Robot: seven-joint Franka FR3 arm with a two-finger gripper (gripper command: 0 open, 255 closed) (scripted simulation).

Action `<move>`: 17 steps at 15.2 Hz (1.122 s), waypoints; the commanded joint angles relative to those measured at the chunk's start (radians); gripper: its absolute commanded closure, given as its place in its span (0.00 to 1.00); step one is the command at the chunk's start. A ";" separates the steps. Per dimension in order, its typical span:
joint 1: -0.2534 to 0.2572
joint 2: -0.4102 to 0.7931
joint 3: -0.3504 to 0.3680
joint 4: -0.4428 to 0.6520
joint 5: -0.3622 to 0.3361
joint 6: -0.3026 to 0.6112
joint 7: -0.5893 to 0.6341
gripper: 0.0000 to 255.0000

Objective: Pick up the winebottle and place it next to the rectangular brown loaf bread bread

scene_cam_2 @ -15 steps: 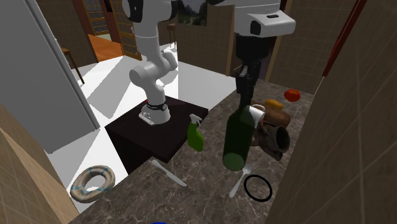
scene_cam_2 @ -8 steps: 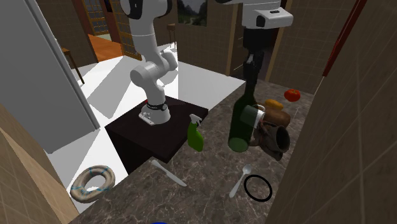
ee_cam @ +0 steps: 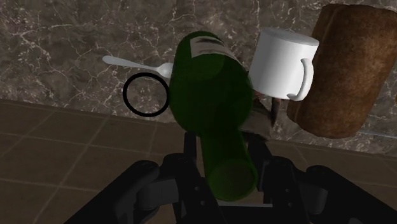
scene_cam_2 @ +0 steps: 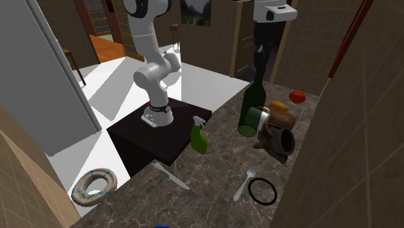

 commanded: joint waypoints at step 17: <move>0.194 0.082 0.234 0.095 -0.030 -0.020 0.433 1.00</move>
